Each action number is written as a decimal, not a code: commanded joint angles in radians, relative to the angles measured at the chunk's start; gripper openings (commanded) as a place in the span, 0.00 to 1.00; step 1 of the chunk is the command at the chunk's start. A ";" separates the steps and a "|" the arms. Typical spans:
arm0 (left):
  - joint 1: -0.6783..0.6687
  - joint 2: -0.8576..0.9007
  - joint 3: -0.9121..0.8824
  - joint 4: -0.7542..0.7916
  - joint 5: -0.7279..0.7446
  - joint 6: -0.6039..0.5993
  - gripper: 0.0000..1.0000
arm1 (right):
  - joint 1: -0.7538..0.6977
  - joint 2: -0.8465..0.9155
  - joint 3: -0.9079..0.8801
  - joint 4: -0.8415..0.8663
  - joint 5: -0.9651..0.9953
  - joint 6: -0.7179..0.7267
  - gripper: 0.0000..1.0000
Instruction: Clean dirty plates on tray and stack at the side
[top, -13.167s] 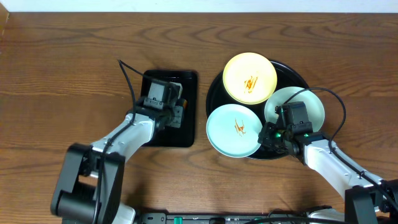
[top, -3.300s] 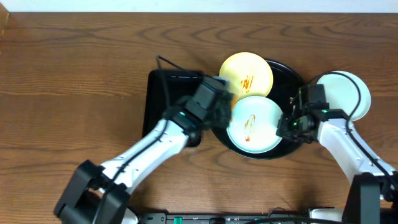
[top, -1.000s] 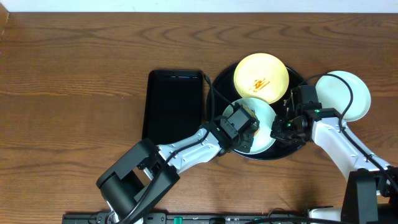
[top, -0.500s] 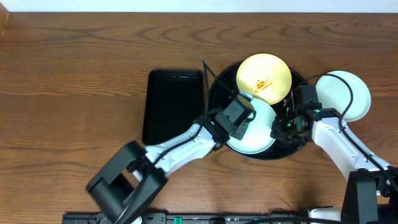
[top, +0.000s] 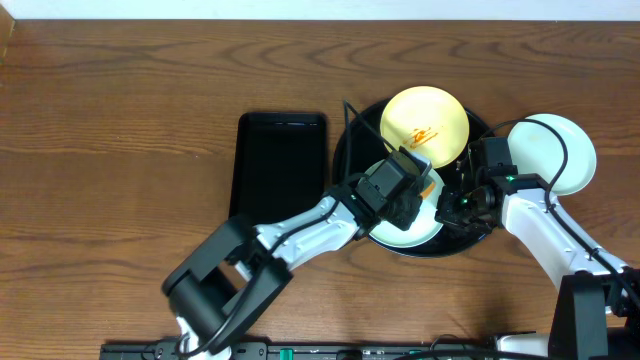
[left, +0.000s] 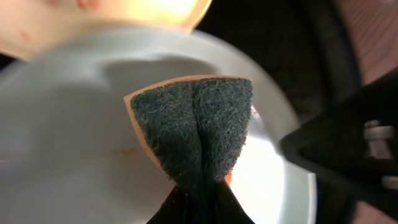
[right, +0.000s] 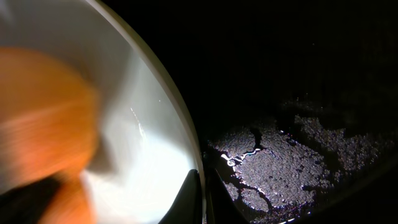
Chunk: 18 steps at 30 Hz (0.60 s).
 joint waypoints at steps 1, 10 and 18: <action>0.011 0.047 0.008 0.000 -0.034 -0.005 0.07 | 0.005 0.008 -0.005 -0.003 0.008 0.005 0.01; 0.137 0.010 0.008 -0.068 -0.193 -0.005 0.07 | 0.005 0.008 -0.005 -0.006 0.009 0.005 0.01; 0.243 -0.158 0.008 -0.136 -0.082 -0.005 0.07 | 0.005 0.007 -0.004 -0.006 0.009 0.005 0.01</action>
